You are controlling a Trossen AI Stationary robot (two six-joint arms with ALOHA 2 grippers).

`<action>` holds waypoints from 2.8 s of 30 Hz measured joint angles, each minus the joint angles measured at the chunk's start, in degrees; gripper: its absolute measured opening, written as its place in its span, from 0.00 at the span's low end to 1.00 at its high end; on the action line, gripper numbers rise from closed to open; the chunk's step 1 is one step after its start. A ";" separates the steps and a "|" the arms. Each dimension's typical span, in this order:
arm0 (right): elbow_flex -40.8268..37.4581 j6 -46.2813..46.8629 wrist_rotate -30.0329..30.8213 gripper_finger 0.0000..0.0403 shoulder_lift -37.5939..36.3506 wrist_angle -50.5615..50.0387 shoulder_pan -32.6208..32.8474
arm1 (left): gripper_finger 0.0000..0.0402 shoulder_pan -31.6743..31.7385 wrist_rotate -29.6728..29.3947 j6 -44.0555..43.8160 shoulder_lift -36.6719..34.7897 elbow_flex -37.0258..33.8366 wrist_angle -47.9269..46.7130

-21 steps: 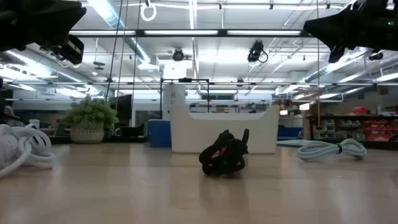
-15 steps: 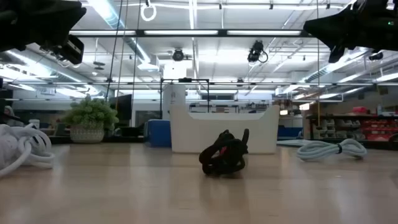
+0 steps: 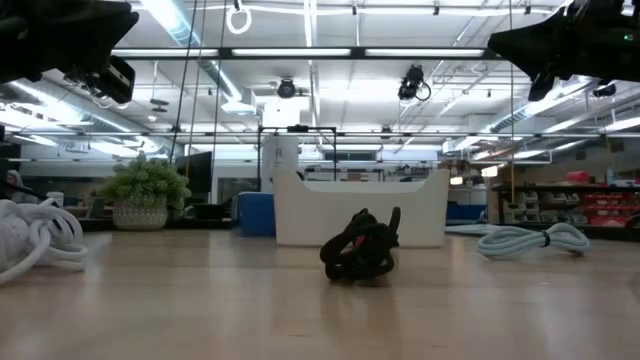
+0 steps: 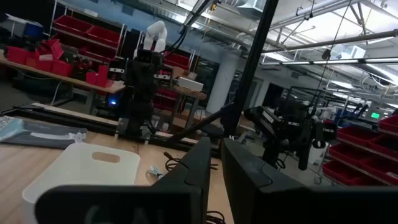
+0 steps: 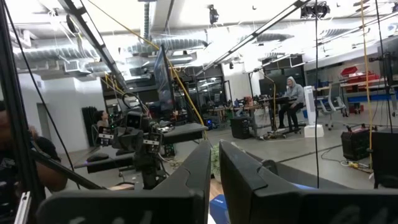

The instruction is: Pick and place USB-C Cables

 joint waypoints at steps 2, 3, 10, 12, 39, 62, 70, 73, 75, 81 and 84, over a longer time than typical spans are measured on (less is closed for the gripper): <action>0.02 0.00 0.01 0.10 0.00 -0.01 0.01 | 0.12 0.00 0.00 0.00 -0.01 0.00 -0.01; 0.00 0.01 0.00 0.10 0.02 -0.02 0.00 | 0.12 0.01 0.01 -0.02 -0.01 0.00 0.00; 0.02 0.00 0.01 0.10 0.00 -0.02 0.02 | 0.12 -0.01 0.01 -0.01 0.00 0.00 -0.01; 0.00 0.01 -0.01 0.10 0.00 0.00 0.00 | 0.12 0.00 0.00 -0.02 -0.01 0.00 -0.01; 0.00 0.00 -0.01 0.10 0.00 -0.02 0.00 | 0.12 -0.01 0.01 -0.02 0.00 -0.01 -0.01; 0.00 0.02 0.01 0.10 0.00 0.00 0.02 | 0.12 -0.01 0.01 -0.02 0.01 0.00 0.76; 0.00 0.02 -0.01 0.10 0.00 0.00 0.02 | 0.12 -0.06 2.43 -6.14 0.01 0.00 -4.68; 0.02 0.01 -0.01 0.10 0.00 0.00 0.02 | 0.12 -0.06 9.06 -8.38 0.01 0.00 -5.85; 0.00 0.00 0.00 0.10 0.00 0.00 0.01 | 0.12 -0.09 14.10 -8.53 0.22 -0.01 -6.32; 0.01 0.01 0.00 0.10 0.01 -0.01 0.01 | 0.12 -1.07 19.91 -10.82 5.60 0.00 -6.84; 0.02 0.01 0.00 0.10 0.00 -0.02 0.02 | 0.12 -2.19 18.06 -9.99 10.70 0.00 -6.32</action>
